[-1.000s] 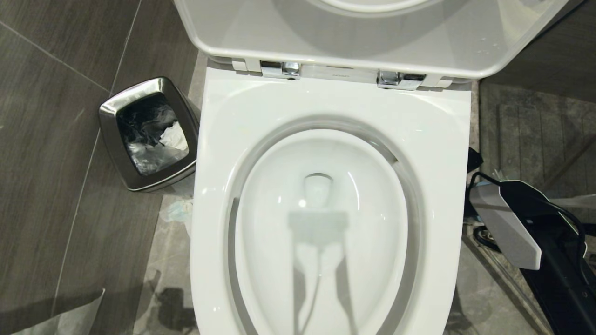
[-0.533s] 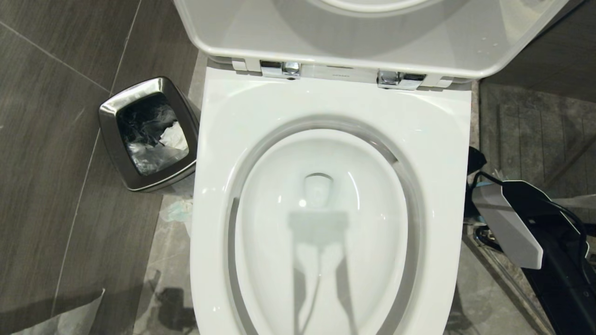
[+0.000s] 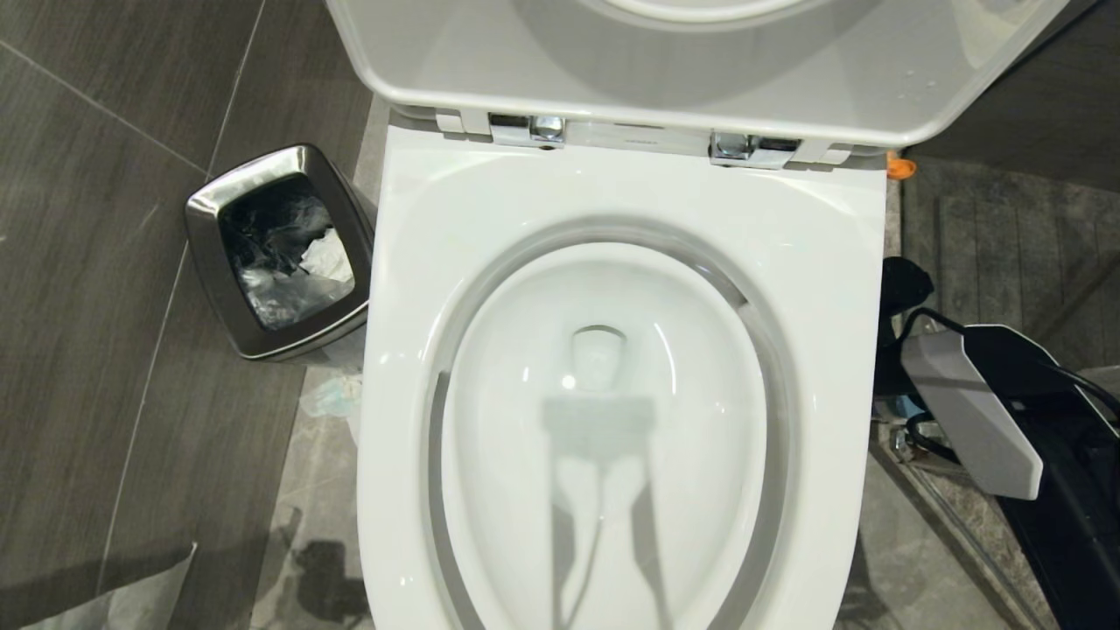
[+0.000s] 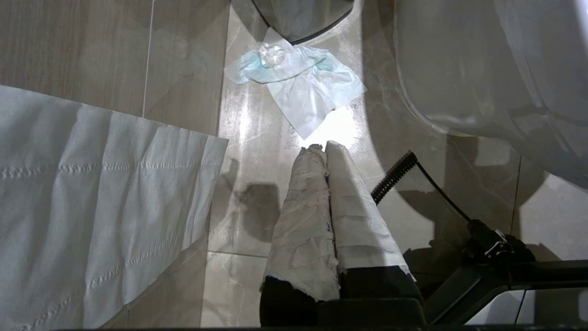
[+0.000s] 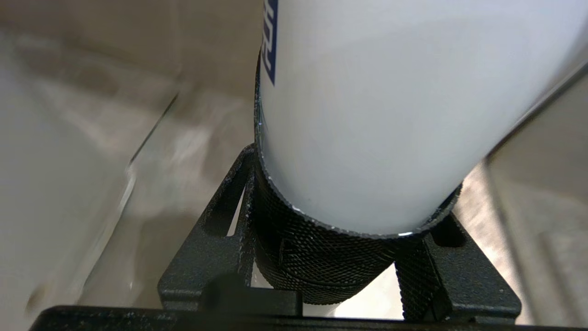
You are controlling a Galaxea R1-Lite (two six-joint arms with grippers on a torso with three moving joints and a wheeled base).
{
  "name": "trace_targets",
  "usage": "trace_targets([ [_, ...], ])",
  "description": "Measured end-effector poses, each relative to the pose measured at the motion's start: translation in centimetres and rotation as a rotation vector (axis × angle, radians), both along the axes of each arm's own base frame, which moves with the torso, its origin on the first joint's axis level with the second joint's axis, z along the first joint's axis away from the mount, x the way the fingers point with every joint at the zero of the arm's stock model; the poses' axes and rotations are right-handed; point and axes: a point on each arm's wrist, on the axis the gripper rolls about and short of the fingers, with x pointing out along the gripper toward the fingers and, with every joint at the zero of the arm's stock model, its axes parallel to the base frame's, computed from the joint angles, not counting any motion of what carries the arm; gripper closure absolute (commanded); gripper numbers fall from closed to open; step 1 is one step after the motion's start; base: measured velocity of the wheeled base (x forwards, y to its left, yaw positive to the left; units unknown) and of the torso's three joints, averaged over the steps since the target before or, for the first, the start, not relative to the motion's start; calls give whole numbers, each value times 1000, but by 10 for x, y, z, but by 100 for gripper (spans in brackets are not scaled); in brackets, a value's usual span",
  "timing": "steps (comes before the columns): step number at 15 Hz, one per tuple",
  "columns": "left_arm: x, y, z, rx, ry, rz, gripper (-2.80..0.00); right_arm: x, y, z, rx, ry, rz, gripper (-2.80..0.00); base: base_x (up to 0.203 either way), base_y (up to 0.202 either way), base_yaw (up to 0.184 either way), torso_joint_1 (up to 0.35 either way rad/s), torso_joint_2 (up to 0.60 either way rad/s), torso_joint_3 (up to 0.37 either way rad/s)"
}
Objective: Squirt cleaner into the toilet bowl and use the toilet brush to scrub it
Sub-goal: Pour in the cleaning agent
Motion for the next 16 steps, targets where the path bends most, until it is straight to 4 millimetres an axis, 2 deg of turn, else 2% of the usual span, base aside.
trace_targets([
  [5,0,0,0,0,0,0,0,-26,-1,30,11,38,-5,0,0,0,0,0,0,0],
  [8,0,0,0,0,0,0,0,-49,-3,58,14,26,-6,0,0,0,0,0,0,0],
  [11,0,0,0,0,0,0,0,-77,-4,86,14,19,-5,0,0,0,0,-1,10,2],
  [16,0,0,0,0,0,0,0,-136,-6,130,13,18,-5,0,0,0,0,0,0,0],
])
